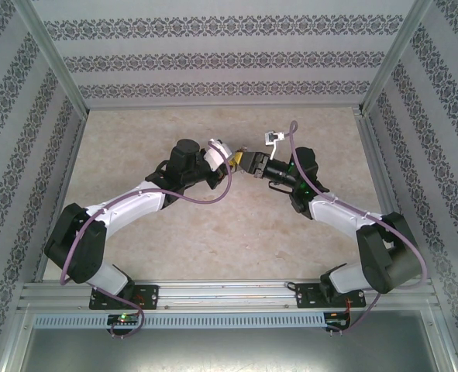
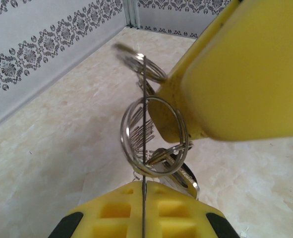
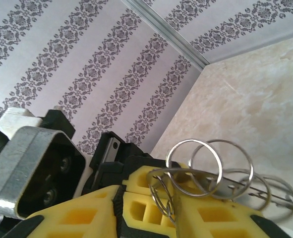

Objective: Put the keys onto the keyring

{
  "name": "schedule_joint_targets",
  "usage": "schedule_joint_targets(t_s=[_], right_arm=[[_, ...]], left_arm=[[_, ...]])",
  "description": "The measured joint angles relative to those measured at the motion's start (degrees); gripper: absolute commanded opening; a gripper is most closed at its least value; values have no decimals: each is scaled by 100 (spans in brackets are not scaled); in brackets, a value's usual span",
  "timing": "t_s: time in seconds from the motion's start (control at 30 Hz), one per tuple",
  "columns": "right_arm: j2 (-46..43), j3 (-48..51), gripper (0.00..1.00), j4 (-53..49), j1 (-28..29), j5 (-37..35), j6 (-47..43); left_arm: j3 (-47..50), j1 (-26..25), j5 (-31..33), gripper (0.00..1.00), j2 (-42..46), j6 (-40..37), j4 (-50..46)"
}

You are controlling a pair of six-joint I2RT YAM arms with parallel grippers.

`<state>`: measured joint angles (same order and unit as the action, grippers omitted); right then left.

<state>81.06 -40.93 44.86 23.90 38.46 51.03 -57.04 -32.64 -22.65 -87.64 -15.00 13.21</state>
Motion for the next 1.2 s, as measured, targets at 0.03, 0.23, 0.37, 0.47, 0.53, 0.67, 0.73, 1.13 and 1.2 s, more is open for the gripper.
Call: schedule_joint_targets(t_s=[0.03,0.23,0.37,0.47,0.53,0.67,0.73,1.13,1.2], right_arm=[[0,-22,28,-2,0,2,7],[2,-37,7,-26,-2,4,13],[0,-37,0,-81,-7,0,22],[2,-37,0,-87,-15,4,22],[0,-37,0,-87,-17,9,24],[0,-37,0,-81,-55,59,28],[0,-37,0,-79,-55,68,31],[0,-37,36,0,-55,111,160],[0,-37,32,4,-55,111,162]], left_arm=[[0,0,0,0,0,0,0],[0,0,0,0,0,0,2],[-2,2,2,0,0,2,4],[-2,2,2,0,0,0,4],[-2,0,0,0,0,2,4],[-2,0,-2,0,0,0,4],[-2,0,0,0,0,2,4],[-2,0,0,0,0,2,2],[-2,0,0,0,0,2,2]])
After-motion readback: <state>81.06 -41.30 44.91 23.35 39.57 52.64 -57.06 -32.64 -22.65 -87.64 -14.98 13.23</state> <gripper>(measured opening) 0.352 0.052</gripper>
